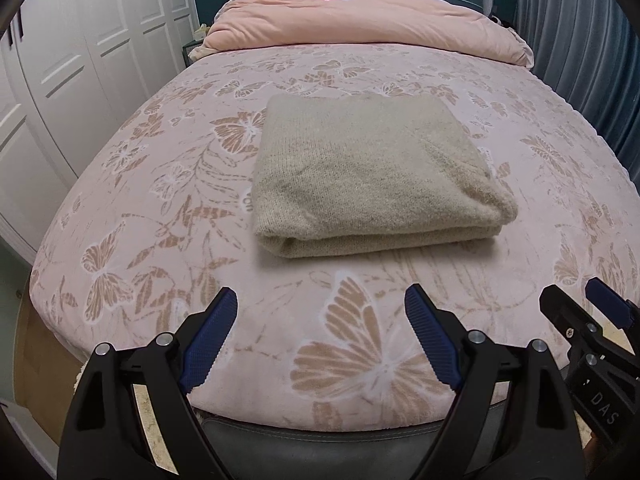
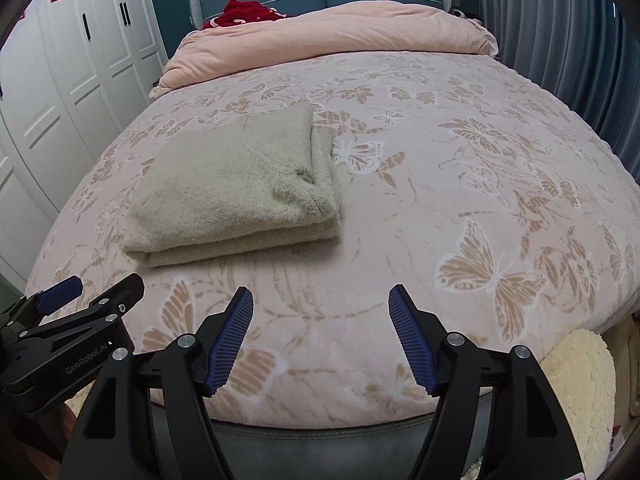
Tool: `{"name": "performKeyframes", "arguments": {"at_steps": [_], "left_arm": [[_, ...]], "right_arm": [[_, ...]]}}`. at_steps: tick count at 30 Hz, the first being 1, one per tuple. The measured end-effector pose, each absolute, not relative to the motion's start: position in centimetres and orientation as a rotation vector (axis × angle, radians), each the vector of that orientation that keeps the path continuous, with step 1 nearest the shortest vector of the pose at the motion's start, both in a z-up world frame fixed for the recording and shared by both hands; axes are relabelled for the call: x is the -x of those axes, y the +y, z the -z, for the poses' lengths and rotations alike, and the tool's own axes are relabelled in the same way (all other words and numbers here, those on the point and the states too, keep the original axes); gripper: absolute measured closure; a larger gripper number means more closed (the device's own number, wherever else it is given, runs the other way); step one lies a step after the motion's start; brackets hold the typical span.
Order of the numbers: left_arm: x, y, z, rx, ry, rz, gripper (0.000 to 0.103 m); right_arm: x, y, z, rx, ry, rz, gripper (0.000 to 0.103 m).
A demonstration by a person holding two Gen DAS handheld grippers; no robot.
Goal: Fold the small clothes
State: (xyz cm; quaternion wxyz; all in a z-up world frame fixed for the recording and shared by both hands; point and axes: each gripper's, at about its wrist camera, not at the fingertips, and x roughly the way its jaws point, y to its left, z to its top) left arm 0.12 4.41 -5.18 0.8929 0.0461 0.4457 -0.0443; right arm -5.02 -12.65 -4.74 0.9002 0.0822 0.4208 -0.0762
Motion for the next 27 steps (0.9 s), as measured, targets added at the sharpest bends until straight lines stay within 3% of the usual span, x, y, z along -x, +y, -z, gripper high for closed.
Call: {"name": "performKeyframes", "arguments": {"at_steps": [7, 27], "left_arm": [[1.1, 3.9, 6.9, -0.119, 0.909, 0.078, 0.019], [1.7, 3.3, 5.5, -0.147, 0.845, 0.019, 0.018]], "right_arm": [[5.8, -11.8, 5.9, -0.138, 0.888, 0.154, 0.027], [6.2, -11.7, 5.3, -0.159, 0.87, 0.185, 0.026]]}}
